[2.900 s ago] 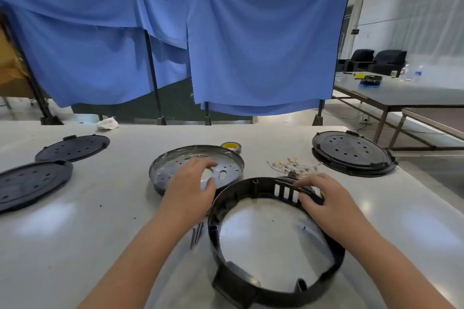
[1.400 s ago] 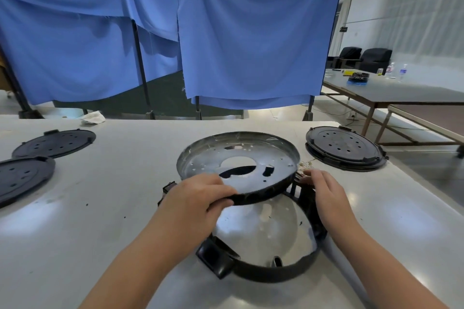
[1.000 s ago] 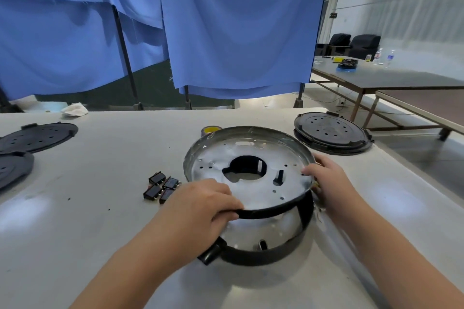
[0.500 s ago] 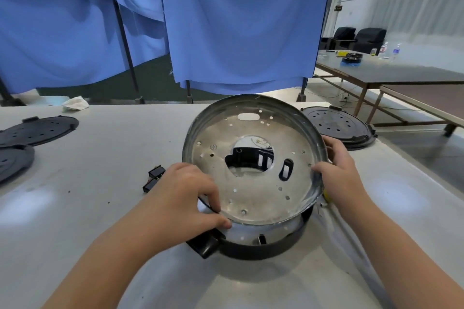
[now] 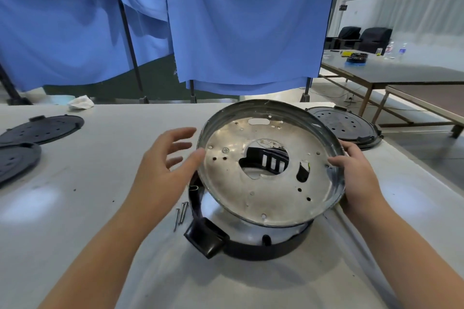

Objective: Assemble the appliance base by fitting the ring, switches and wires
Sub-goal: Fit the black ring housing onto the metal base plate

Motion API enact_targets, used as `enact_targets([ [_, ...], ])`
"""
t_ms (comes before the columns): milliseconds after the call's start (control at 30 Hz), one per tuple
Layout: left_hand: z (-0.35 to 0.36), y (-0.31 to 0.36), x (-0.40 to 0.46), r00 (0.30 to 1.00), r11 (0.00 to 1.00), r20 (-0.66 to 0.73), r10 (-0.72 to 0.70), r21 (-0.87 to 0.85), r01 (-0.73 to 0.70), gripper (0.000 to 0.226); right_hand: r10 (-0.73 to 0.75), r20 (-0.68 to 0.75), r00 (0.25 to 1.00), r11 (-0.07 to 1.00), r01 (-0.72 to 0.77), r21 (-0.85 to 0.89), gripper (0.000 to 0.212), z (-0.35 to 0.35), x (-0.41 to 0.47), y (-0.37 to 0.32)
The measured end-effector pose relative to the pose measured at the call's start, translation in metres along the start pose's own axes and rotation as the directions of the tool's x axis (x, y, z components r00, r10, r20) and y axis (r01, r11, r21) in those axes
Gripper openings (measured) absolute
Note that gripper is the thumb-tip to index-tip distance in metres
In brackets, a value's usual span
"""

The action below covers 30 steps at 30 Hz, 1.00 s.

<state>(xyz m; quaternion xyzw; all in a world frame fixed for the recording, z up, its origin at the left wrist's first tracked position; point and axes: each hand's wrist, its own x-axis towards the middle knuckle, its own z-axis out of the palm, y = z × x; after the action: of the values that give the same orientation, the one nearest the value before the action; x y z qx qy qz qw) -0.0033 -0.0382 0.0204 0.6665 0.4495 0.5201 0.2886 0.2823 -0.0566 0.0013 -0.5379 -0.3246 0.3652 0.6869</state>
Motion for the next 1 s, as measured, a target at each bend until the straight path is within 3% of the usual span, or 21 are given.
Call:
enact_targets([
  [133,0.0,-0.021,0.011,0.944,0.925,0.076,-0.322,-0.185,0.331,0.013,0.035,0.049,0.998,0.999,-0.035,-0.006,0.037,0.0,0.0,0.002],
  [200,0.001,-0.026,0.013,0.913,0.886,0.149,-0.379,-0.226,0.405,0.022,0.049,0.058,0.997,0.999,-0.049,-0.005,0.037,0.001,-0.001,0.002],
  [400,-0.004,-0.032,0.014,0.921,0.886,0.154,-0.357,-0.258,0.386,0.044,0.149,0.07,0.986,0.989,-0.15,0.01,0.034,0.001,-0.004,-0.003],
  [667,-0.002,-0.028,0.011,0.924,0.892,0.142,-0.354,-0.243,0.38,0.031,0.23,0.094,0.969,0.972,-0.224,-0.065,0.022,0.001,-0.011,-0.005],
  [800,-0.004,-0.026,0.011,0.919,0.892,0.127,-0.373,-0.226,0.393,0.046,0.254,0.072,0.965,0.965,-0.247,-0.093,0.022,0.005,-0.013,-0.004],
  [1000,-0.006,-0.027,0.013,0.908,0.881,0.059,-0.414,-0.226,0.416,0.022,0.242,0.072,0.968,0.968,-0.236,-0.084,0.029,0.008,-0.016,-0.005],
])
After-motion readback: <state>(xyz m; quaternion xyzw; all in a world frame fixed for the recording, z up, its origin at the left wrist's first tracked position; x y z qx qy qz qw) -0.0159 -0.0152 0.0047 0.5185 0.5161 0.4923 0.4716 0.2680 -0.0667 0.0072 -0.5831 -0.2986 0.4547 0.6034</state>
